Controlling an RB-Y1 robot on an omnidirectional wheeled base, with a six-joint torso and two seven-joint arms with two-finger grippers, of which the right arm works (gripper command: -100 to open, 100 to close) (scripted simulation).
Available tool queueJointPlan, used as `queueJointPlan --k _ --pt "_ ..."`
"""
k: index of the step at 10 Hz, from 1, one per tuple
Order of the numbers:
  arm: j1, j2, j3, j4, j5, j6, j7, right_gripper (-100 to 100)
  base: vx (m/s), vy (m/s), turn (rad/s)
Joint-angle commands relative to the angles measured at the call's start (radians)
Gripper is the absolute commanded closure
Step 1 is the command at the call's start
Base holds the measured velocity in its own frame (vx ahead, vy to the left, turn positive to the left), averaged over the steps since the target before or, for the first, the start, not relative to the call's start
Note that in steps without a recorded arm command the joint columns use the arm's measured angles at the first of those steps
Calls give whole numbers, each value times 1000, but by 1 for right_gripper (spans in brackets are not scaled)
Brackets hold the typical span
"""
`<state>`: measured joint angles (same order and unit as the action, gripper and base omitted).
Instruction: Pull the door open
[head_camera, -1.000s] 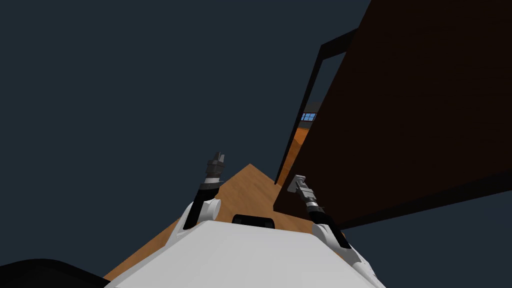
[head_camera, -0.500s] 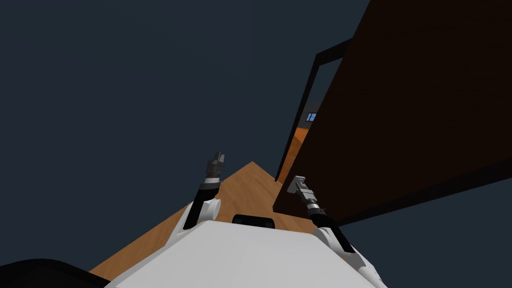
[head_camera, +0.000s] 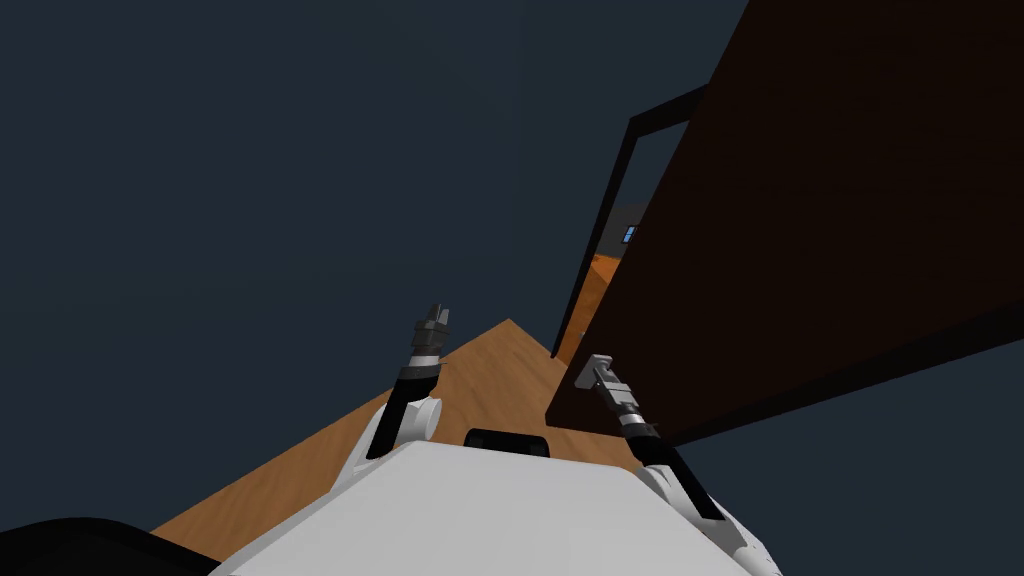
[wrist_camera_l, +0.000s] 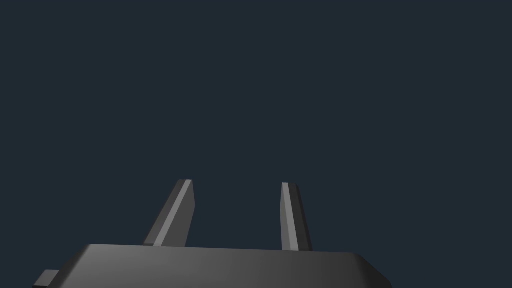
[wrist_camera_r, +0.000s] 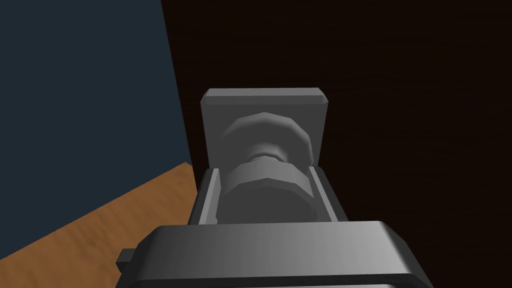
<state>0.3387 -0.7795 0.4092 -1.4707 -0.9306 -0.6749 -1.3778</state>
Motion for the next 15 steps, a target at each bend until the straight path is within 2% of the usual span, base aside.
queueJointPlan --k 1,5,6,11,13,14,15 --pt "6 -23 20 -1 12 -25 -28 100 -186 -70 112" --pt "23 -72 55 -3 35 -74 -80 100 -191 -74 110" --pt "21 -65 55 3 33 -63 -75 100 -84 -33 29" --pt "75 -115 108 35 79 -187 -130 100 8 3 -3" --pt "102 -141 134 52 102 -250 -157 100 10 2 -7" --pt "102 -141 134 52 102 -258 -157 100 1 -4 -13" --pt "117 -155 148 60 114 -293 -171 100 1 -6 1"
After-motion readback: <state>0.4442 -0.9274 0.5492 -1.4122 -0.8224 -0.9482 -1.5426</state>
